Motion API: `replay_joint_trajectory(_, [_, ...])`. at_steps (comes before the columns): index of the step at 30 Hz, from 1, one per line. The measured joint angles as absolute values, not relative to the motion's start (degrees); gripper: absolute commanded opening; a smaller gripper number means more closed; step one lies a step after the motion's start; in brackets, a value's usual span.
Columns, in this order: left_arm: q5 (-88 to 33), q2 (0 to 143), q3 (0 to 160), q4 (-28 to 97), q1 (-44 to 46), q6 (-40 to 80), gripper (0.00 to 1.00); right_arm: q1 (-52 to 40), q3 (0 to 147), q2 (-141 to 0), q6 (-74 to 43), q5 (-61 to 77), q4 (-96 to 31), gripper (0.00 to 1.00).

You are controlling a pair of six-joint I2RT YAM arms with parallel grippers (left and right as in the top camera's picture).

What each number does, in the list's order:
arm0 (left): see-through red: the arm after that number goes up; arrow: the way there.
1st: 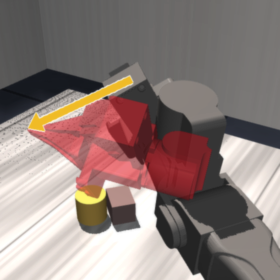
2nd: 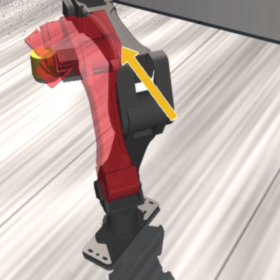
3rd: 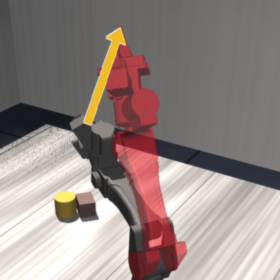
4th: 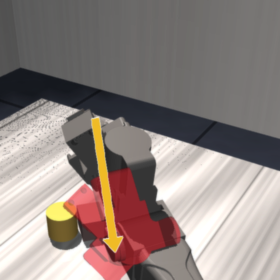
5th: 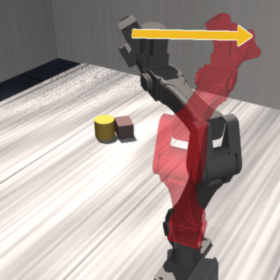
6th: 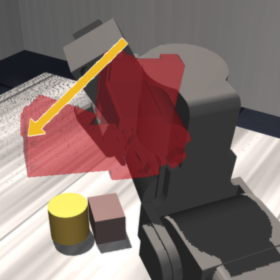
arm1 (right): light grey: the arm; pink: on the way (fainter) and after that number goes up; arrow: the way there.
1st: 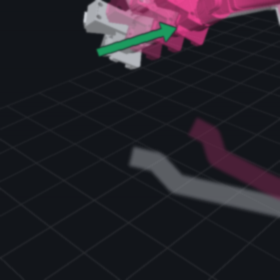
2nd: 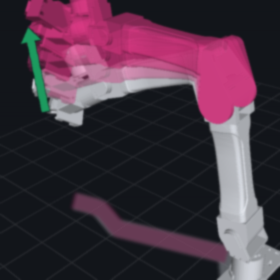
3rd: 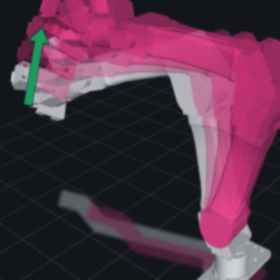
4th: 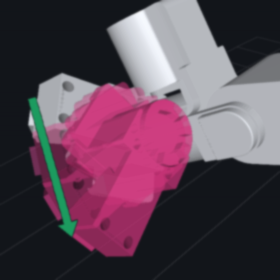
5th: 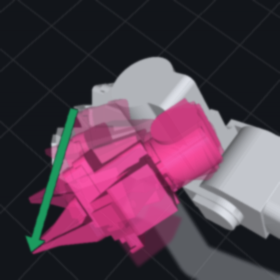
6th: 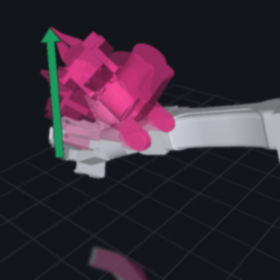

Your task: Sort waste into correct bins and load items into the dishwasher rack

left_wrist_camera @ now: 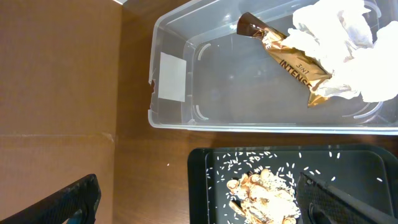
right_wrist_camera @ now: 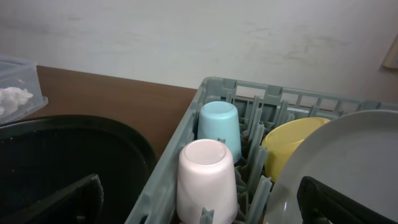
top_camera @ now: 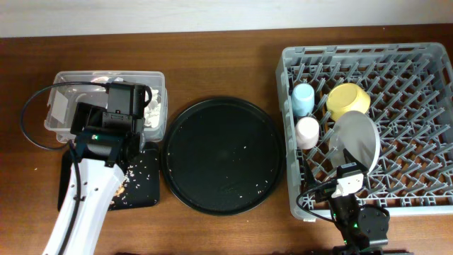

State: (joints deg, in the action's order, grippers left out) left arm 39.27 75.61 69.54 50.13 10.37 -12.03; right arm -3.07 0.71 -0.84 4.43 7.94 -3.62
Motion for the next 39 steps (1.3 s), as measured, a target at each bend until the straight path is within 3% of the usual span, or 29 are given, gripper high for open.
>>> replay_joint_trajectory(28, [39.24, 75.11, 69.54, 50.15, 10.37, -12.03, 0.99, -3.07, 0.71, -0.84, 4.43, 7.94, -3.62, 0.98])
replay_joint_trajectory(39, [39.27, 49.74, 69.60, 50.09, 10.37, -12.03, 0.99, -3.07, 0.71, -0.84, 4.45, 7.94, -3.62, 0.98])
